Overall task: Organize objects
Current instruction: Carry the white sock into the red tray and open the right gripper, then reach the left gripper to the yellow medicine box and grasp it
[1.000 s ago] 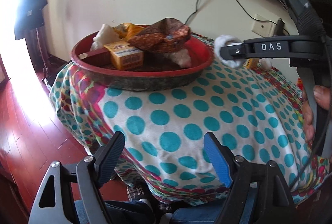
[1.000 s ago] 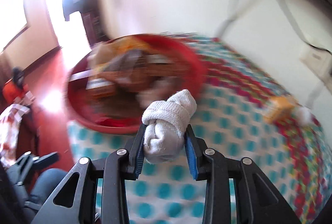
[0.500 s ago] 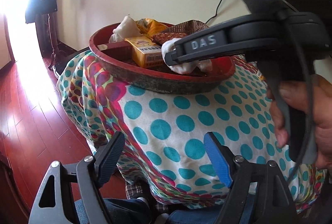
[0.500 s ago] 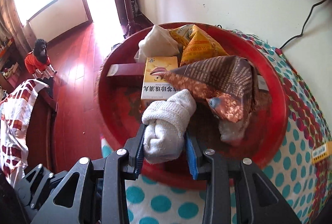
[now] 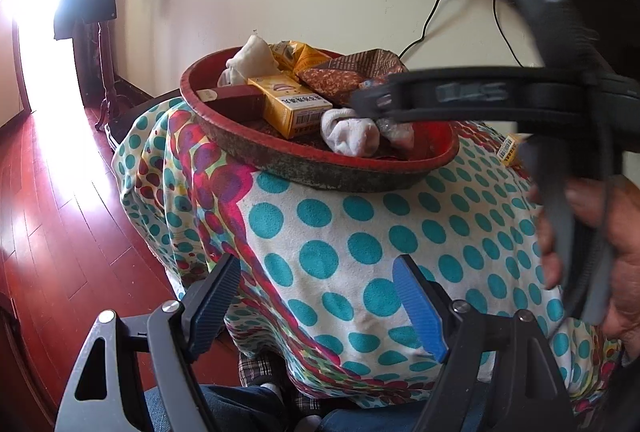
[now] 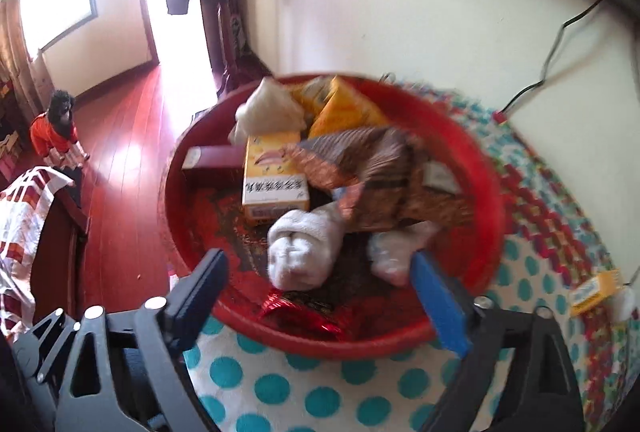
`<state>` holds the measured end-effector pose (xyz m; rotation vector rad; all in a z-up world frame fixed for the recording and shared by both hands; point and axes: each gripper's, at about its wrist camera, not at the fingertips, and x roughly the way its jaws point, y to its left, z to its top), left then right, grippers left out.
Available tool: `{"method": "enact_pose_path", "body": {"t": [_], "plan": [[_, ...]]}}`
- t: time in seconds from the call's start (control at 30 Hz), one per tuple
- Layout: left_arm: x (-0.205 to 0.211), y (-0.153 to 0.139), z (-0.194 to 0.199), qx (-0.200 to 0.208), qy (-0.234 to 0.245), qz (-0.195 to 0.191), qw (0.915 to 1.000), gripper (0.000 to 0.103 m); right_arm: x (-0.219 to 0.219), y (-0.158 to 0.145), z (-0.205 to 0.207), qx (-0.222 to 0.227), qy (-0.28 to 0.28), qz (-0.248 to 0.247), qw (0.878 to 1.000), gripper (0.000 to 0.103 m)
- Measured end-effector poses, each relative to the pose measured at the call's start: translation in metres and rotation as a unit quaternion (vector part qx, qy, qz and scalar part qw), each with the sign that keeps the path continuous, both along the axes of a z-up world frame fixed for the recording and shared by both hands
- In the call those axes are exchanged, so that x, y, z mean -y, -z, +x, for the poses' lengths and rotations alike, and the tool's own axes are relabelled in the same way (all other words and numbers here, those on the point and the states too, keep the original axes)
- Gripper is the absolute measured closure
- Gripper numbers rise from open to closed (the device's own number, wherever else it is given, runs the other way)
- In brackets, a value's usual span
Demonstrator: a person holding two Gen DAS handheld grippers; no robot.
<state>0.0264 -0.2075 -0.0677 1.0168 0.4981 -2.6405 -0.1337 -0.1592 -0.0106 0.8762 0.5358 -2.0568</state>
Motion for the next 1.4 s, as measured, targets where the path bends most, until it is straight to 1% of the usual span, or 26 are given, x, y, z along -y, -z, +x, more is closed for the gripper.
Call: {"method": "enact_pose_path", "body": {"t": [0.03,0.1,0.17,0.23,0.27,0.3,0.37,0.4,0.47,0.5,0.53,0.6,0.63,0.7,0.77,0.83,0.87,0.93,0.97,1.03,1.1,1.13,1.2,1.23,1.3,1.4], "plan": [[-0.001,-0.001,0.0,-0.002,0.001,-0.003,1.0,0.022,-0.014,-0.008,0.003,-0.021,0.018,-0.005,1.0,0.0],[-0.006,-0.003,-0.001,-0.005,0.007,-0.007,0.9999,0.022,-0.045,-0.016,0.003,-0.053,0.058,-0.007,0.997,0.0],[-0.013,-0.005,-0.001,-0.01,0.017,-0.016,0.9997,0.022,-0.088,-0.011,-0.008,-0.052,0.108,-0.005,0.993,0.0],[-0.023,-0.007,-0.002,-0.014,0.031,-0.031,0.9989,0.022,-0.125,0.002,-0.025,-0.048,0.169,0.017,0.984,0.0],[-0.03,-0.009,-0.003,-0.018,0.043,-0.042,0.998,0.022,-0.146,0.011,-0.034,-0.044,0.206,0.032,0.977,0.0],[-0.036,-0.01,-0.003,-0.022,0.052,-0.052,0.9971,0.022,-0.171,0.02,-0.045,-0.038,0.248,0.044,0.967,0.0],[-0.05,-0.011,-0.004,-0.033,0.079,-0.07,0.9939,0.022,-0.215,0.031,-0.055,-0.034,0.307,0.041,0.95,0.0],[-0.055,-0.01,-0.006,-0.034,0.087,-0.076,0.9927,0.022,-0.239,0.035,-0.061,-0.027,0.327,0.022,0.944,0.0],[-0.071,-0.006,-0.01,-0.037,0.109,-0.106,0.9877,0.022,-0.273,0.039,-0.068,-0.009,0.343,-0.022,0.939,0.0],[-0.078,-0.003,-0.011,-0.033,0.114,-0.117,0.986,0.022,-0.288,0.041,-0.075,-0.011,0.367,-0.026,0.93,0.0],[-0.084,-0.001,-0.014,-0.026,0.12,-0.121,0.9851,0.022,-0.296,0.042,-0.082,-0.015,0.388,-0.019,0.921,0.0],[-0.093,-0.001,-0.019,-0.023,0.134,-0.112,0.9844,0.022,-0.304,0.045,-0.093,-0.019,0.412,-0.01,0.911,0.0],[-0.099,-0.003,-0.023,-0.025,0.146,-0.106,0.9833,0.022,-0.31,0.047,-0.097,-0.014,0.417,-0.01,0.909,0.0],[-0.114,-0.013,-0.035,-0.031,0.176,-0.111,0.9776,0.022,-0.32,0.049,-0.111,-0.005,0.432,-0.012,0.902,0.0],[-0.135,-0.03,-0.058,-0.039,0.212,-0.13,0.9678,0.022,-0.326,0.053,-0.118,-0.002,0.446,-0.011,0.895,0.0],[-0.148,-0.044,-0.08,-0.05,0.232,-0.144,0.9606,0.022,-0.333,0.064,-0.125,0.026,0.453,-0.019,0.891,0.0],[-0.156,-0.053,-0.097,-0.055,0.244,-0.151,0.9565,0.022,-0.338,0.065,-0.127,0.039,0.457,-0.029,0.888,0.0],[-0.17,-0.065,-0.129,-0.06,0.256,-0.177,0.9484,0.022,-0.349,0.067,-0.124,0.048,0.467,-0.055,0.882,0.0],[-0.18,-0.069,-0.149,-0.061,0.269,-0.19,0.9422,0.022,-0.354,0.069,-0.124,0.056,0.473,-0.066,0.877,0.0],[-0.195,-0.071,-0.19,-0.053,0.278,-0.212,0.9357,0.022,-0.359,0.071,-0.122,0.066,0.479,-0.077,0.872,0.0],[-0.203,-0.069,-0.22,-0.039,0.285,-0.214,0.9335,0.022,-0.362,0.071,-0.121,0.075,0.473,-0.093,0.873,0.0],[-0.209,-0.067,-0.24,-0.033,0.289,-0.211,0.9333,0.022,-0.362,0.071,-0.122,0.076,0.473,-0.094,0.873,0.0],[-0.217,-0.061,-0.264,-0.018,0.294,-0.208,0.9327,0.022,-0.36,0.07,-0.121,0.077,0.468,-0.096,0.875,0.0],[-0.221,-0.056,-0.274,-0.011,0.296,-0.209,0.932,0.022,-0.36,0.07,-0.12,0.076,0.466,-0.099,0.876,0.0],[-0.226,-0.05,-0.287,-0.007,0.3,-0.211,0.9302,0.022,-0.364,0.067,-0.117,0.065,0.472,-0.11,0.872,0.0],[-0.237,-0.035,-0.311,0.013,0.302,-0.229,0.9254,0.022,-0.364,0.062,-0.112,0.051,0.473,-0.114,0.872,0.0]]}}
